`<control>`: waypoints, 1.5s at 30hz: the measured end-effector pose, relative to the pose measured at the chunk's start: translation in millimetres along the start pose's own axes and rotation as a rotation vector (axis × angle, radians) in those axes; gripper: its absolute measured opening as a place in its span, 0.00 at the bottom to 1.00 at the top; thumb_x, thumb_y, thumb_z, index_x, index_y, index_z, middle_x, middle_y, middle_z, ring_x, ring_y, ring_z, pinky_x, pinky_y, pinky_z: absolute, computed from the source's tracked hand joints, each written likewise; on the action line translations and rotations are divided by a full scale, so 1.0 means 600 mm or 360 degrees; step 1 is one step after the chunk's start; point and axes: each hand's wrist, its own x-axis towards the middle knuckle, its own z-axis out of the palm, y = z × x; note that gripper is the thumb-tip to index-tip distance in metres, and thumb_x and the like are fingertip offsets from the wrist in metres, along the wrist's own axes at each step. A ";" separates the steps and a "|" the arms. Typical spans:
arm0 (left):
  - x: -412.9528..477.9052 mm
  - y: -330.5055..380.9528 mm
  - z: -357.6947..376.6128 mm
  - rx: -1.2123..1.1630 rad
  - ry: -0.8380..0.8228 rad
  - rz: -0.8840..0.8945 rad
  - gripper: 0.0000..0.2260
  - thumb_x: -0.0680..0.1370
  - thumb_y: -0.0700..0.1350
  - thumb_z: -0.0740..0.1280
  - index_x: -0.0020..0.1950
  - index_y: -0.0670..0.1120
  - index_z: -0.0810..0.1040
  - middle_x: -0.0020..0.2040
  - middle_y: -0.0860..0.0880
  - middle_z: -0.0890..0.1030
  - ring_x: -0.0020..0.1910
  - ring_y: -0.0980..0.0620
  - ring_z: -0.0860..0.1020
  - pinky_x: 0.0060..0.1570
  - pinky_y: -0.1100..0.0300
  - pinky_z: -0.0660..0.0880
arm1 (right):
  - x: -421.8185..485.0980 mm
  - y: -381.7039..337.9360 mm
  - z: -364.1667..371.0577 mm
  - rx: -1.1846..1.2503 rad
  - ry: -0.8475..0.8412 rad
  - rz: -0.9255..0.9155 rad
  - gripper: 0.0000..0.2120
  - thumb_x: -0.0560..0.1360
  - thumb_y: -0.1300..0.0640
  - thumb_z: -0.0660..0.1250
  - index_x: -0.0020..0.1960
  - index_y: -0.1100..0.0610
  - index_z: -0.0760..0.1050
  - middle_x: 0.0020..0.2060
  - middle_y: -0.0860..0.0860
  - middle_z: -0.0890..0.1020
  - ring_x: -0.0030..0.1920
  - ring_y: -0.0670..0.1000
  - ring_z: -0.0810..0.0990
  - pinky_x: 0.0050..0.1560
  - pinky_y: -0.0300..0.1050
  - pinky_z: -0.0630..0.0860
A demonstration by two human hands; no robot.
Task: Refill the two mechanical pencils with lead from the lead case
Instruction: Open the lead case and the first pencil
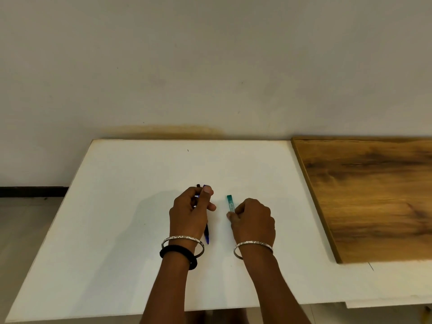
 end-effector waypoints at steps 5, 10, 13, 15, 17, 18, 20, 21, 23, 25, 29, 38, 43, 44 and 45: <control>0.000 -0.004 -0.007 0.0014 0.0023 -0.0017 0.11 0.77 0.54 0.65 0.46 0.49 0.82 0.32 0.51 0.83 0.31 0.54 0.77 0.40 0.54 0.77 | -0.001 -0.001 0.006 0.0072 -0.0095 0.0149 0.10 0.72 0.48 0.70 0.48 0.55 0.79 0.47 0.52 0.82 0.48 0.56 0.81 0.40 0.41 0.70; 0.002 -0.004 -0.005 0.0037 0.0023 -0.0055 0.11 0.76 0.54 0.66 0.47 0.47 0.81 0.34 0.51 0.84 0.34 0.52 0.79 0.44 0.50 0.80 | 0.002 -0.002 0.005 0.0092 -0.0122 0.0140 0.11 0.69 0.48 0.72 0.45 0.55 0.80 0.43 0.50 0.84 0.46 0.54 0.82 0.38 0.40 0.69; 0.002 -0.005 -0.002 0.0044 0.0022 -0.0060 0.07 0.76 0.53 0.67 0.44 0.51 0.79 0.35 0.50 0.84 0.38 0.50 0.81 0.48 0.47 0.80 | -0.002 -0.004 0.004 -0.0063 -0.0001 0.0023 0.10 0.69 0.48 0.71 0.44 0.54 0.79 0.41 0.50 0.83 0.44 0.53 0.81 0.36 0.40 0.68; 0.001 -0.004 0.000 0.0053 0.0021 -0.0059 0.06 0.76 0.53 0.67 0.42 0.52 0.78 0.35 0.50 0.84 0.40 0.50 0.81 0.49 0.46 0.80 | -0.005 -0.008 0.007 -0.0238 0.0092 -0.0125 0.09 0.72 0.48 0.68 0.44 0.54 0.77 0.41 0.50 0.82 0.43 0.51 0.80 0.35 0.39 0.65; 0.000 -0.002 0.002 0.0058 0.0023 -0.0057 0.07 0.76 0.53 0.67 0.43 0.51 0.78 0.35 0.50 0.83 0.40 0.51 0.81 0.50 0.46 0.80 | -0.006 -0.010 0.013 -0.0319 0.0133 -0.0238 0.07 0.74 0.51 0.66 0.44 0.54 0.76 0.41 0.51 0.81 0.41 0.51 0.78 0.35 0.40 0.65; -0.001 0.000 0.003 0.0057 0.0026 -0.0057 0.08 0.76 0.53 0.67 0.44 0.49 0.79 0.35 0.50 0.83 0.40 0.51 0.81 0.50 0.46 0.80 | -0.006 -0.011 0.016 -0.0333 0.0149 -0.0279 0.07 0.75 0.52 0.64 0.44 0.55 0.76 0.41 0.51 0.81 0.39 0.51 0.76 0.35 0.40 0.65; -0.003 0.002 0.006 0.0043 0.0028 -0.0061 0.10 0.76 0.52 0.67 0.47 0.46 0.80 0.36 0.48 0.83 0.40 0.50 0.80 0.52 0.46 0.79 | -0.005 -0.009 0.020 -0.0339 0.0178 -0.0328 0.06 0.75 0.54 0.63 0.42 0.56 0.75 0.39 0.52 0.80 0.36 0.50 0.71 0.34 0.41 0.64; -0.004 0.003 0.007 0.0042 0.0027 -0.0063 0.11 0.77 0.52 0.67 0.48 0.45 0.80 0.36 0.48 0.83 0.40 0.50 0.80 0.52 0.46 0.79 | -0.005 -0.008 0.022 -0.0335 0.0176 -0.0335 0.06 0.74 0.55 0.63 0.42 0.56 0.75 0.39 0.52 0.79 0.35 0.50 0.70 0.34 0.41 0.63; -0.006 0.004 0.009 0.0052 0.0024 -0.0069 0.11 0.77 0.52 0.66 0.48 0.45 0.80 0.37 0.48 0.83 0.39 0.51 0.80 0.53 0.47 0.79 | -0.003 -0.005 0.022 -0.0311 0.0168 -0.0320 0.07 0.74 0.54 0.63 0.39 0.55 0.73 0.36 0.52 0.77 0.35 0.50 0.70 0.34 0.41 0.64; -0.006 0.004 0.010 0.0073 0.0029 -0.0074 0.10 0.77 0.52 0.66 0.47 0.46 0.80 0.37 0.48 0.84 0.38 0.52 0.79 0.52 0.49 0.79 | -0.001 -0.003 0.017 -0.0221 0.0198 -0.0270 0.07 0.72 0.53 0.64 0.37 0.54 0.73 0.33 0.49 0.76 0.33 0.48 0.71 0.32 0.40 0.64; -0.006 0.003 0.010 0.0113 0.0032 -0.0079 0.11 0.74 0.53 0.69 0.46 0.46 0.82 0.45 0.46 0.84 0.44 0.49 0.80 0.48 0.57 0.75 | 0.007 -0.001 -0.008 0.0496 0.0166 -0.0219 0.05 0.66 0.53 0.72 0.33 0.51 0.80 0.27 0.44 0.80 0.30 0.46 0.78 0.32 0.38 0.74; -0.005 0.009 0.010 -0.0129 -0.0032 -0.0147 0.03 0.70 0.52 0.74 0.41 0.56 0.82 0.38 0.53 0.83 0.38 0.52 0.79 0.47 0.52 0.77 | 0.012 0.000 -0.036 0.1298 -0.0519 -0.0329 0.02 0.72 0.59 0.72 0.43 0.57 0.83 0.35 0.55 0.85 0.34 0.50 0.84 0.31 0.39 0.80; -0.004 0.005 0.010 0.0011 -0.0028 -0.0019 0.06 0.70 0.52 0.74 0.43 0.51 0.85 0.40 0.52 0.85 0.42 0.54 0.82 0.46 0.58 0.77 | 0.023 0.011 -0.045 0.1476 -0.0323 -0.0290 0.02 0.71 0.60 0.73 0.43 0.58 0.82 0.36 0.55 0.85 0.38 0.54 0.84 0.35 0.43 0.81; -0.005 0.003 0.012 0.0093 -0.0045 0.0024 0.08 0.70 0.52 0.74 0.45 0.50 0.86 0.40 0.52 0.85 0.41 0.55 0.81 0.44 0.61 0.77 | 0.026 0.013 -0.046 0.1477 -0.0250 -0.0313 0.02 0.71 0.59 0.73 0.43 0.57 0.82 0.37 0.54 0.85 0.40 0.54 0.84 0.36 0.44 0.82; -0.005 0.002 0.015 0.0161 -0.0063 0.0061 0.09 0.70 0.52 0.73 0.46 0.49 0.86 0.40 0.52 0.85 0.40 0.56 0.81 0.42 0.64 0.75 | 0.028 0.015 -0.047 0.1465 -0.0205 -0.0350 0.03 0.72 0.58 0.73 0.44 0.56 0.82 0.39 0.53 0.85 0.41 0.54 0.84 0.37 0.46 0.83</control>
